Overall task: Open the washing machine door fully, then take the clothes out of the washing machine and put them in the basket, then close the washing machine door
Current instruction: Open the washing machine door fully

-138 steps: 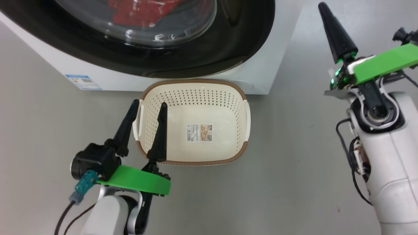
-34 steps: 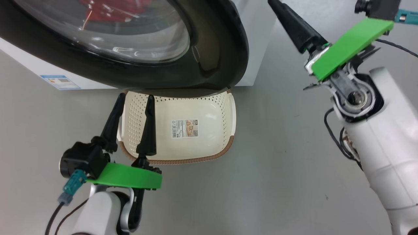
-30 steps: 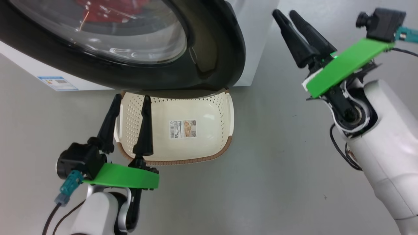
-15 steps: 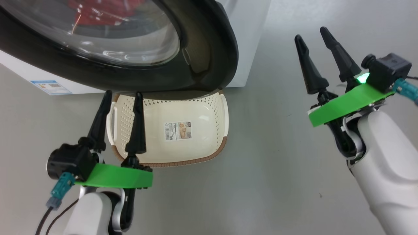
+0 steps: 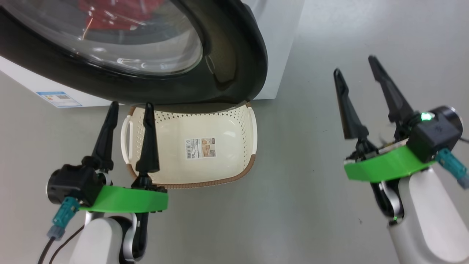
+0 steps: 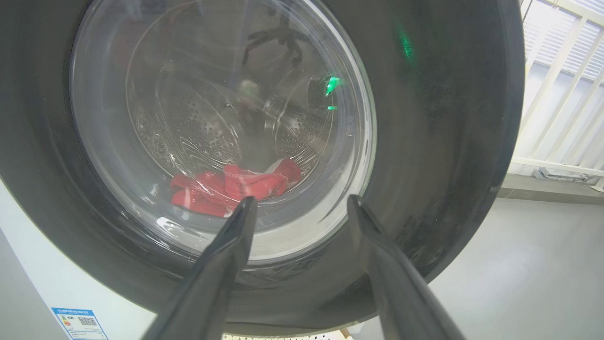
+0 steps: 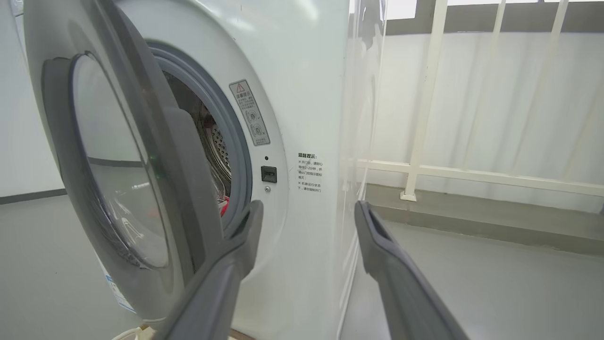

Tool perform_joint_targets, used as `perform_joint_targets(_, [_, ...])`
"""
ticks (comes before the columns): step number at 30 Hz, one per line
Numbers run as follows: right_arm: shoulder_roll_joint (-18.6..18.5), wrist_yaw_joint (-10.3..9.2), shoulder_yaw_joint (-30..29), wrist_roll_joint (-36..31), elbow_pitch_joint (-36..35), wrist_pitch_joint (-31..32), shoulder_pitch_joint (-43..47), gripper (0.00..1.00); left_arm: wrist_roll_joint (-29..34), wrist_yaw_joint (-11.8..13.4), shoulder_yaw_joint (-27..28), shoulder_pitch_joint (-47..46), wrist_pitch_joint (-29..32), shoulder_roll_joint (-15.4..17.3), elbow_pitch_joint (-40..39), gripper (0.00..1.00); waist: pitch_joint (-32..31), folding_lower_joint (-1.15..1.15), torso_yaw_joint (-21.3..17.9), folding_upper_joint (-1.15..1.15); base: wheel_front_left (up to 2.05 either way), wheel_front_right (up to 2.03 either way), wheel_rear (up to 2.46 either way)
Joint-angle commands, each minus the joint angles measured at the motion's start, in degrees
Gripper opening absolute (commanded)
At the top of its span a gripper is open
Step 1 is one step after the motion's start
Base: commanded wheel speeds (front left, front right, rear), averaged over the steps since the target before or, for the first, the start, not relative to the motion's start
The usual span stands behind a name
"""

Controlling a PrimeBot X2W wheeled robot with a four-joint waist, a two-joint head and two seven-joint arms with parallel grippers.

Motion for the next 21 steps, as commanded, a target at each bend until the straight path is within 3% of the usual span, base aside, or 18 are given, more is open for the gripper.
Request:
perform_joint_targets(1, [0.9, 0.02, 0.9, -0.6, -2.7, -0.3, 2.2, 1.0, 1.1, -0.3, 2.2, 0.7, -0.4, 0.9, -1.7, 1.0, 0.0, 0.0, 0.1, 0.0, 0.0, 0.0, 0.0])
perform_joint_targets(8, [1.3, 0.02, 1.0, -3.2, -4.9, -0.3, 5.7, 1.0, 1.6, -0.5, 2.9, 1.1, -0.4, 0.5, -1.8, 1.0, 0.0, 0.0, 0.0, 0.0, 0.0, 0.0, 0.0])
perform_joint_targets(21, [1.4, 0.02, 1.2, -1.6, -5.8, -0.3, 7.0, 1.0, 2.4, -1.1, 2.8, 1.4, -0.4, 0.1, -1.2, 1.0, 0.0, 0.0, 0.2, 0.0, 0.0, 0.0, 0.0])
